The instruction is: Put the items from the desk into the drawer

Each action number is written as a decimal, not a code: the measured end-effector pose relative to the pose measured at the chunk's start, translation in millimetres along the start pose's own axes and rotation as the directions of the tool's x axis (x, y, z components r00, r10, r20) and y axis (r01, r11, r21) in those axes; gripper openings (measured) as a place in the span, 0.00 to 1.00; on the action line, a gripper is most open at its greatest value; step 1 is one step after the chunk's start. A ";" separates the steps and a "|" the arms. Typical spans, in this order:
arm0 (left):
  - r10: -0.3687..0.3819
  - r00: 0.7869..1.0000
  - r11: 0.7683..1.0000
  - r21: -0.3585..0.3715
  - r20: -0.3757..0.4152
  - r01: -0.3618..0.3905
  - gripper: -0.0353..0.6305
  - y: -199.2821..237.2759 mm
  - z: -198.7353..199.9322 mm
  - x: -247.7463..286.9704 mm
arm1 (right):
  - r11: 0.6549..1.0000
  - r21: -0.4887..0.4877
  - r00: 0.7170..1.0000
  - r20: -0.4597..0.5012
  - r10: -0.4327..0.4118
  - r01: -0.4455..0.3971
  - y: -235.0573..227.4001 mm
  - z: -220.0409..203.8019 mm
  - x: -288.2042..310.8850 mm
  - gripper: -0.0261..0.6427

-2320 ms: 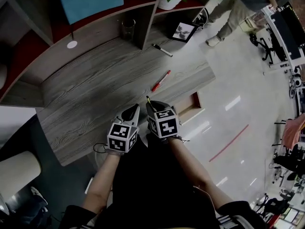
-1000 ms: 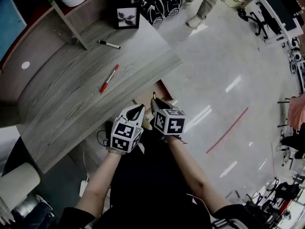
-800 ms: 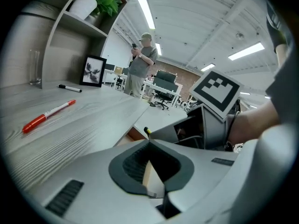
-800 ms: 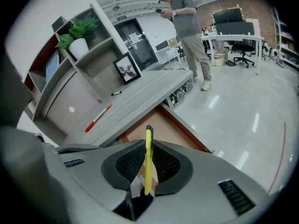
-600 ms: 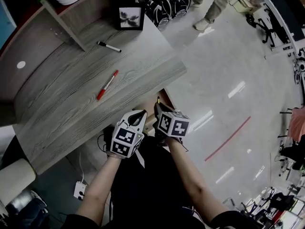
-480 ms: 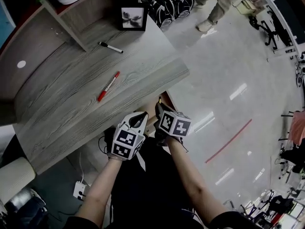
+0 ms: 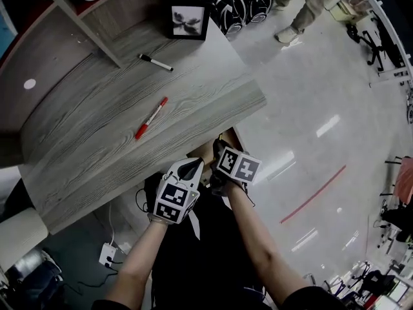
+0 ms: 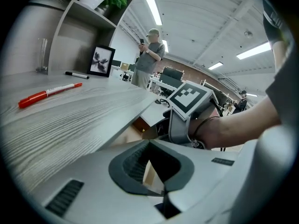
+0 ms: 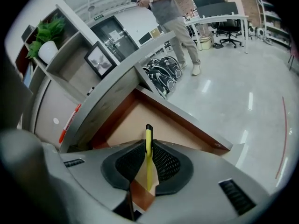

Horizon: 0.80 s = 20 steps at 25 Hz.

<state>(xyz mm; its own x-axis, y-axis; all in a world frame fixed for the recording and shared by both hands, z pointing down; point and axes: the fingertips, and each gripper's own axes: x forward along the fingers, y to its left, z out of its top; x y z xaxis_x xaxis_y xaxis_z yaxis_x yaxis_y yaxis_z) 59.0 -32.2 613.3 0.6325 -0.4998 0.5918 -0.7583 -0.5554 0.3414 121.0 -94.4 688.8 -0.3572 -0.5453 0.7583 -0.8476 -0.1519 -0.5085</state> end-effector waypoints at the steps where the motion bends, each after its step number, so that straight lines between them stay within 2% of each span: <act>1: 0.002 1.000 1.000 -0.002 0.000 -0.002 0.05 1.4 -0.6 0.1 | 1.000 0.001 1.000 -0.002 0.001 -0.001 -0.1 -0.3 1.3 0.13; 6: 0.009 1.000 1.000 -0.011 0.001 -0.009 0.05 4.2 -0.9 0.0 | 0.999 0.038 1.000 0.021 0.018 -0.019 1.1 3.8 0.8 0.14; 10: 0.011 1.000 1.000 -0.014 -0.004 -0.011 0.05 4.2 -1.3 0.3 | 0.998 0.046 0.999 0.024 0.037 -0.038 2.5 6.9 -0.2 0.20; 15: -0.006 1.000 1.000 -0.010 -0.004 0.006 0.05 0.4 1.2 1.9 | 0.997 0.048 0.998 0.017 0.056 -0.057 4.8 5.6 -4.6 0.25; 20: -0.032 0.999 0.999 0.000 -0.005 0.032 0.05 -6.3 3.1 0.6 | 0.993 0.073 0.996 0.011 0.088 -0.088 4.9 -1.8 -13.3 0.25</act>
<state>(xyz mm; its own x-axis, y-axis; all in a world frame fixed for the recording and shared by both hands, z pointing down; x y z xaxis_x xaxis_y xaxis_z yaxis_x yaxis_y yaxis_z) 64.6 -31.1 609.3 0.6554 -0.4790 0.5840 -0.7379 -0.5709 0.3600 121.0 -86.3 677.0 -0.4261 -0.5654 0.7062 -0.7816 -0.1631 -0.6021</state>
